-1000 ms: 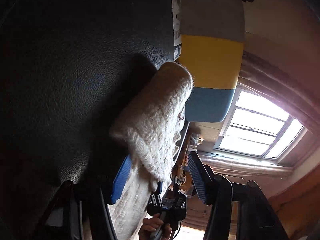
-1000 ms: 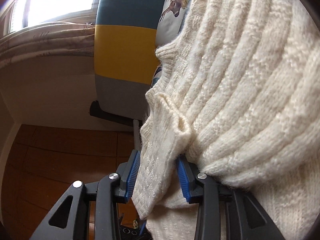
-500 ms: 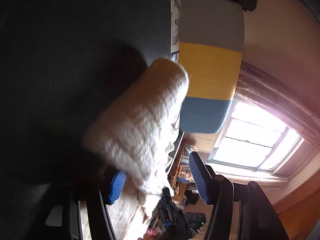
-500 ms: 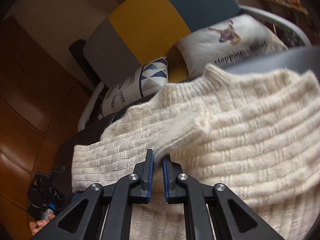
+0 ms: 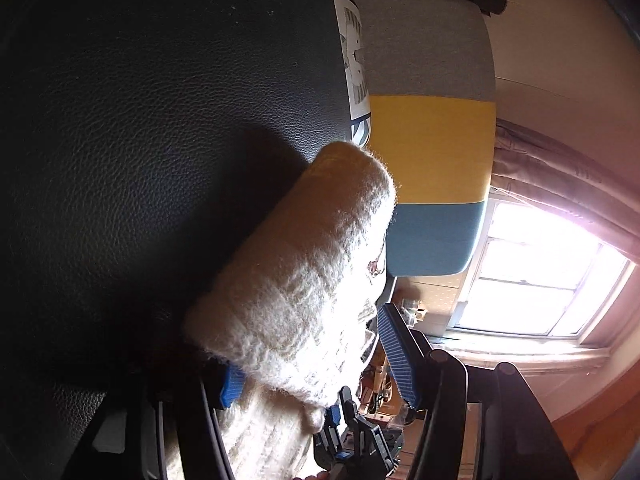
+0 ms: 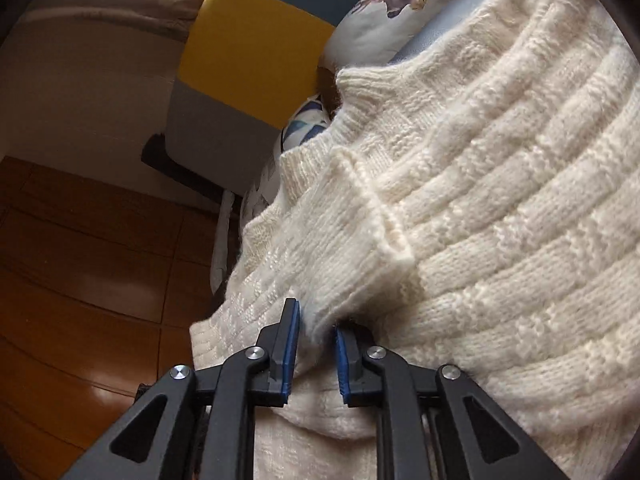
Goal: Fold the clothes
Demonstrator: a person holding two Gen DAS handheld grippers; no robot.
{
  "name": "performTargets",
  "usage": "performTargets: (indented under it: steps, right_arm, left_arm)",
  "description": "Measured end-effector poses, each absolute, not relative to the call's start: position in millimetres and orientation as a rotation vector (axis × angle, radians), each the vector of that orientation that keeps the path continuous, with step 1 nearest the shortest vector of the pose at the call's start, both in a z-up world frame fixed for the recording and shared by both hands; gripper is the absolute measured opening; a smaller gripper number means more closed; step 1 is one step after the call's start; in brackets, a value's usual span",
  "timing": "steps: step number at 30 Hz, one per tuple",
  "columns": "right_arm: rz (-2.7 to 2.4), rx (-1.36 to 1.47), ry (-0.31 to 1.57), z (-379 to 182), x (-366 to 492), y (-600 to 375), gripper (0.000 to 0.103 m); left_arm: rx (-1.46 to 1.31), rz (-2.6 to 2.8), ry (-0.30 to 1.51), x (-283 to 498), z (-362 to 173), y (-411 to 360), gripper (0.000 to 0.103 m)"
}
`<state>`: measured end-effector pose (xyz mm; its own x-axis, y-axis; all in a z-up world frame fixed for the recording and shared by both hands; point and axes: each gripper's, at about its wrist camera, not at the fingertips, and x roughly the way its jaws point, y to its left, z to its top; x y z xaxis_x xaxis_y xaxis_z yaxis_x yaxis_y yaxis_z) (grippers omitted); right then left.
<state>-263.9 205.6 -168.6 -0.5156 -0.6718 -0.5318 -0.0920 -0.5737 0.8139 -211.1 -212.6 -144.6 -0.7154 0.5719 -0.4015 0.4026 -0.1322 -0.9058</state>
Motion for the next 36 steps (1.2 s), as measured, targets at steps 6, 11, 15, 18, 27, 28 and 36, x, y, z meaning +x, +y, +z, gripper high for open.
performTargets:
  steps: [6, 11, 15, 18, 27, 28, 36]
  right_arm:
    - [-2.468, 1.142, -0.724, -68, -258, 190, 0.006]
    - [-2.658, 0.99, -0.489, -1, -241, 210, 0.006]
    - [-2.638, 1.257, -0.562, -65, -242, 244, 0.006]
    - [-2.562, 1.375, -0.752, -120, -235, 268, 0.006]
    - [-2.445, 1.28, -1.066, -153, -222, 293, 0.008]
    - [-2.436, 1.268, -1.09, -154, -221, 295, 0.008]
    - [-2.55, 1.243, -0.88, -138, -223, 282, 0.011]
  left_arm:
    - [-1.141, 2.052, -1.918, -223, -135, -215, 0.058]
    - [-1.161, 2.077, -1.868, -238, -129, -205, 0.058]
    - [-1.27, 2.164, -1.784, -253, -127, -192, 0.033]
    - [-1.305, 2.195, -1.753, -259, -130, -188, 0.018]
    - [-1.33, 2.254, -1.647, -252, -135, -180, 0.01]
    - [-1.331, 2.253, -1.637, -245, -136, -179, 0.01]
    - [-1.242, 2.279, -1.565, -222, -128, -186, 0.006]
